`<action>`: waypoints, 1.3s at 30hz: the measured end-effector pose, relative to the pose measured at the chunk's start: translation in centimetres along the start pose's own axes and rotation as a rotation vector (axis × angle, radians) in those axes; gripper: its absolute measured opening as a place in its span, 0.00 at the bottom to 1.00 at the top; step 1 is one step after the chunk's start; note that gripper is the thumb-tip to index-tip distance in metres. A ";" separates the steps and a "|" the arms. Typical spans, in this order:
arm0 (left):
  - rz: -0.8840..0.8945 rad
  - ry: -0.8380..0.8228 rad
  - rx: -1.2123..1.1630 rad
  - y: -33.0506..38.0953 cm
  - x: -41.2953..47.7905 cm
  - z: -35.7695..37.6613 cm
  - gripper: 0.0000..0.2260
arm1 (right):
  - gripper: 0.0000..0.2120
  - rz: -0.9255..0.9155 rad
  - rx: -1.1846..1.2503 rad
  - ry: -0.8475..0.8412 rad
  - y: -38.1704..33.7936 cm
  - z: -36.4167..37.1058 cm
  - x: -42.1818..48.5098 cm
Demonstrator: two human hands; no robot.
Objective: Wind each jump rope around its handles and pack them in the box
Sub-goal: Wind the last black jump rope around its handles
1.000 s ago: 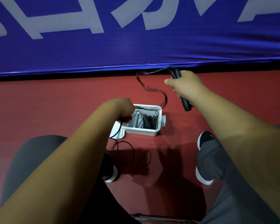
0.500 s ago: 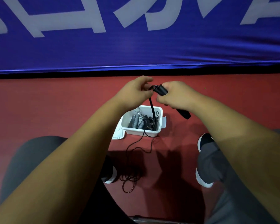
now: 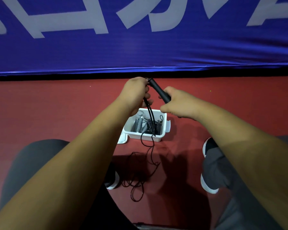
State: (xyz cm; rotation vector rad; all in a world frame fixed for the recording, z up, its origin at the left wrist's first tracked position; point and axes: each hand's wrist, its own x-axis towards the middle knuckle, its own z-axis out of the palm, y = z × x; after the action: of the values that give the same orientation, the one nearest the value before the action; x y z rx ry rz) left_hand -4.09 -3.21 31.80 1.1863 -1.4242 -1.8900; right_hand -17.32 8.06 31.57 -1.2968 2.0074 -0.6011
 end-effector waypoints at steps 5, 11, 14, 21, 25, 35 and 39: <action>-0.092 0.034 -0.253 -0.1 0.2 0.1 0.13 | 0.12 -0.032 0.030 0.046 0.1 1.1 0.2; -0.059 -0.081 -0.326 1.0 -0.1 -0.6 0.10 | 0.08 0.037 0.233 0.085 0.6 1.6 1.3; -0.041 -0.116 -0.351 1.1 0.0 -0.9 0.09 | 0.08 0.043 0.309 0.065 0.8 1.6 1.6; -0.022 -0.160 -0.439 1.3 -0.2 -1.0 0.12 | 0.09 0.077 0.430 0.058 1.2 2.0 1.8; -0.020 -0.162 -0.527 1.6 -0.4 -1.0 0.14 | 0.19 0.055 0.405 0.064 0.8 2.1 1.8; 0.056 -0.192 -0.486 1.7 -1.6 0.0 0.19 | 0.30 -0.001 0.312 0.223 1.1 3.5 2.2; 0.112 -0.186 -0.354 1.6 -1.9 -0.3 0.20 | 0.14 0.015 0.313 0.283 1.1 3.6 2.5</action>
State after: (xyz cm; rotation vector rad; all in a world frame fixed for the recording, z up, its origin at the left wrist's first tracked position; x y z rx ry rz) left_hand -3.10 -2.44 33.96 0.7655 -1.1532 -2.1055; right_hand -16.02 6.10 27.71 -1.0528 2.0376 -1.0942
